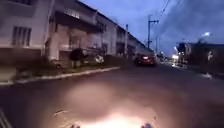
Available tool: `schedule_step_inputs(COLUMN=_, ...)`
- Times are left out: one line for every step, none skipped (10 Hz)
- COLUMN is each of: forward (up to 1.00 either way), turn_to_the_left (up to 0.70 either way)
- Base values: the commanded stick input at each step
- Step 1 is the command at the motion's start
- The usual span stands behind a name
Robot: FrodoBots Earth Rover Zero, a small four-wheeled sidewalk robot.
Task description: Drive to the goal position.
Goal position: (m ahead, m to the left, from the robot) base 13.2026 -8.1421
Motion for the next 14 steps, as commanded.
schedule_step_inputs(forward=0.50, turn_to_the_left=0.00)
schedule_step_inputs(forward=0.50, turn_to_the_left=0.00)
schedule_step_inputs(forward=0.50, turn_to_the_left=0.00)
schedule_step_inputs(forward=0.50, turn_to_the_left=0.00)
schedule_step_inputs(forward=0.50, turn_to_the_left=0.00)
schedule_step_inputs(forward=0.50, turn_to_the_left=0.00)
schedule_step_inputs(forward=0.50, turn_to_the_left=0.00)
schedule_step_inputs(forward=0.50, turn_to_the_left=0.00)
schedule_step_inputs(forward=0.50, turn_to_the_left=0.00)
schedule_step_inputs(forward=0.50, turn_to_the_left=0.00)
schedule_step_inputs(forward=0.50, turn_to_the_left=0.00)
schedule_step_inputs(forward=0.50, turn_to_the_left=0.00)
schedule_step_inputs(forward=0.50, turn_to_the_left=-0.50)
schedule_step_inputs(forward=0.50, turn_to_the_left=-0.50)
